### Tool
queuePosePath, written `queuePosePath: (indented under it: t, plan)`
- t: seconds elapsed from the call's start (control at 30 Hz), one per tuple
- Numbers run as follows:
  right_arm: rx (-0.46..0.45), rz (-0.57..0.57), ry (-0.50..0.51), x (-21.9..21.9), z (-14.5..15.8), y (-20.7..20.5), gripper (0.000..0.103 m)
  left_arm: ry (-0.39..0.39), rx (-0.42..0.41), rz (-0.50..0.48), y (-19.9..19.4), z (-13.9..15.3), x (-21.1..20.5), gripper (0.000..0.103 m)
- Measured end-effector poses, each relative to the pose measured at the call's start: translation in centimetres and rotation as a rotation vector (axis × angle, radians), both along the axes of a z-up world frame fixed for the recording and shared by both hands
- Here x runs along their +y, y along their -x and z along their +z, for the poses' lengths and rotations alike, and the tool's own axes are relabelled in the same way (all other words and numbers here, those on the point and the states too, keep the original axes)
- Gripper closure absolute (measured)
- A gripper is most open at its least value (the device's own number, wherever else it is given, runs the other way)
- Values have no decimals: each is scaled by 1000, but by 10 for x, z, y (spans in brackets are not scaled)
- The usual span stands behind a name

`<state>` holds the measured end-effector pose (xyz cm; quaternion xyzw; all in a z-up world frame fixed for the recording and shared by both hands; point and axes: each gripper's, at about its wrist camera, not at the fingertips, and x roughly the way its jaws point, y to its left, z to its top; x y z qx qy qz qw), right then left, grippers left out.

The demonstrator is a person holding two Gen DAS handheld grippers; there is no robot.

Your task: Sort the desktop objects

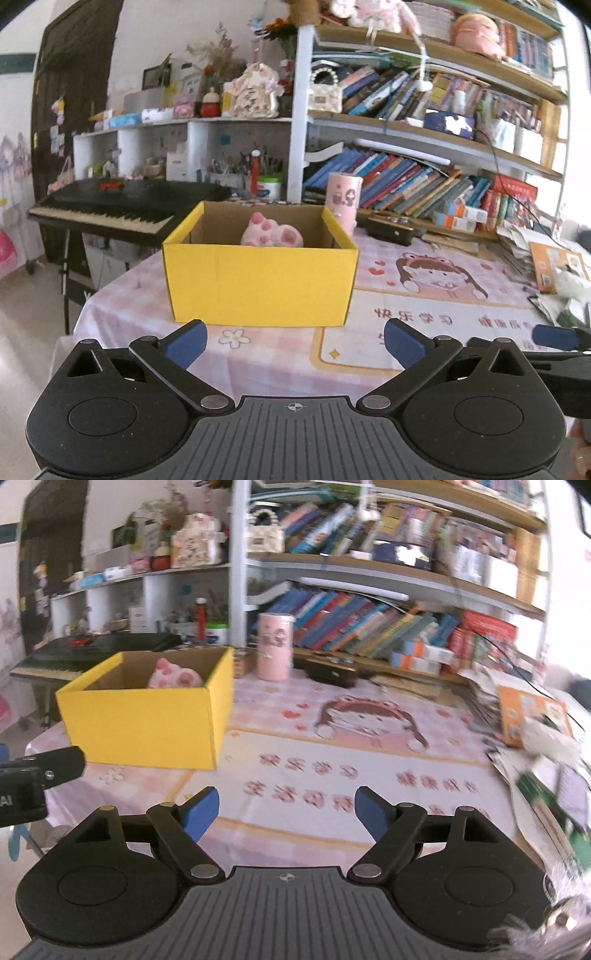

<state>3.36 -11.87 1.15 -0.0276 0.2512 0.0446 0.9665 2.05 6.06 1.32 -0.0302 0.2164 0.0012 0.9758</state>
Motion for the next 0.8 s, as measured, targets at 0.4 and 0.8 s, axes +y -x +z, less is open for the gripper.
queuePosePath:
  t: [0.4,0.8]
  plan:
    - [28,-63,-4,-18,-5,26,10,-33,24,-34,11,-9,-18,0]
    - [35,-89,-15,-27,-6,34,0,-44,49,-46,14,-10,-25,0]
